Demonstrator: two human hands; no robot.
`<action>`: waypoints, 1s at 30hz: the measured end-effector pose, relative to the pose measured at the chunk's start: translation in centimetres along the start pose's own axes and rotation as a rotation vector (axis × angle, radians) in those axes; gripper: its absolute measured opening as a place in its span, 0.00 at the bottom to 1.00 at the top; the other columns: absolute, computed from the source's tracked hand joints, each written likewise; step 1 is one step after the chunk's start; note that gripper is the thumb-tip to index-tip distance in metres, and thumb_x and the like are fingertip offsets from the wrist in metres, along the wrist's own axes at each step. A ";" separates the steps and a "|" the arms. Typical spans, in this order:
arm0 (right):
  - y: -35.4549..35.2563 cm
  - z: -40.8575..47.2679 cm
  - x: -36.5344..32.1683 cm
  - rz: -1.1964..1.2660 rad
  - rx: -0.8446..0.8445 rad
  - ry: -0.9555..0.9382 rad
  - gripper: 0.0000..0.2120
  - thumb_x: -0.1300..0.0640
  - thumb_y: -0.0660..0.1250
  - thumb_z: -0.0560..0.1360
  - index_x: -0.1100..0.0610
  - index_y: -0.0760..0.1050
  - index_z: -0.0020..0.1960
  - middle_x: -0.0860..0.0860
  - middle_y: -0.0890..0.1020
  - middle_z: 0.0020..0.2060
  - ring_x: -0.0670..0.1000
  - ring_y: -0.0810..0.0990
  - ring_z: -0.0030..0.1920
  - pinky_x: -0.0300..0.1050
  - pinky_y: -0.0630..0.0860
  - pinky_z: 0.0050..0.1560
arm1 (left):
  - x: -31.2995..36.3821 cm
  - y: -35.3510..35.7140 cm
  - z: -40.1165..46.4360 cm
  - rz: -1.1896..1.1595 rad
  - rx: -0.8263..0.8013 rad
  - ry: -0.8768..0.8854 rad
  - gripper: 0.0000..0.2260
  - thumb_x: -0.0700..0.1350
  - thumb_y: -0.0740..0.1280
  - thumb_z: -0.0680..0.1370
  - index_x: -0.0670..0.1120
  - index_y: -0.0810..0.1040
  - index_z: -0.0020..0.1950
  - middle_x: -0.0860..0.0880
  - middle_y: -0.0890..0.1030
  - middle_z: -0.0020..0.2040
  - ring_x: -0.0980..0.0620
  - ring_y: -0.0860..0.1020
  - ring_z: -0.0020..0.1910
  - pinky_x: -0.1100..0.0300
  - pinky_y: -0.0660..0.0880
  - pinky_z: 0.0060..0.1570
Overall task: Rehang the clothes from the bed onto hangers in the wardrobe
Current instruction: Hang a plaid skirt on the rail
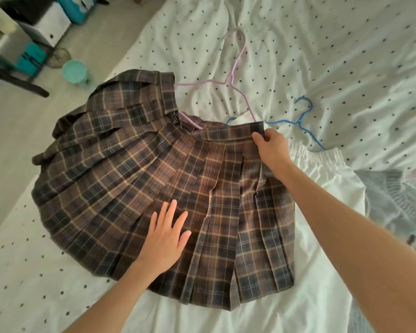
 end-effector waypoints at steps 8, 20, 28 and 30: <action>-9.5 -10.1 -3.6 0.112 0.061 -0.147 0.12 0.53 0.62 0.78 0.63 0.74 0.49 0.50 0.75 0.36 0.50 0.73 0.35 0.44 0.68 0.37 | 3.4 -16.1 -1.8 -0.070 0.467 0.088 0.18 0.50 0.57 0.79 0.42 0.73 0.65 0.38 0.66 0.71 0.38 0.63 0.71 0.40 0.61 0.66; -34.2 -32.1 3.6 0.102 0.533 -0.234 0.10 0.54 0.64 0.77 0.59 0.75 0.53 0.49 0.76 0.38 0.48 0.74 0.36 0.37 0.67 0.35 | 19.9 -35.2 -13.0 -0.257 0.971 0.327 0.21 0.41 0.58 0.79 0.41 0.60 0.71 0.39 0.56 0.75 0.43 0.51 0.75 0.45 0.48 0.73; -47.7 -51.6 14.8 0.020 0.916 -0.153 0.07 0.59 0.67 0.75 0.61 0.78 0.50 0.51 0.77 0.39 0.55 0.75 0.42 0.44 0.65 0.44 | 36.6 -35.3 -19.5 -0.515 0.588 0.683 0.21 0.47 0.58 0.80 0.42 0.63 0.71 0.46 0.70 0.65 0.52 0.67 0.65 0.68 0.58 0.61; -49.8 -56.8 18.2 0.031 0.968 -0.109 0.01 0.59 0.67 0.75 0.57 0.77 0.45 0.50 0.78 0.36 0.56 0.77 0.41 0.45 0.67 0.44 | 41.1 -34.1 -21.8 -0.528 0.559 0.802 0.18 0.46 0.61 0.79 0.41 0.67 0.68 0.46 0.71 0.60 0.54 0.68 0.60 0.69 0.59 0.58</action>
Point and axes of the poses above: each hand's wrist, its own z-axis towards the middle knuckle, its own y-axis out of the palm, x = y × z, the point moved 6 cm from there along z, towards the middle knuckle
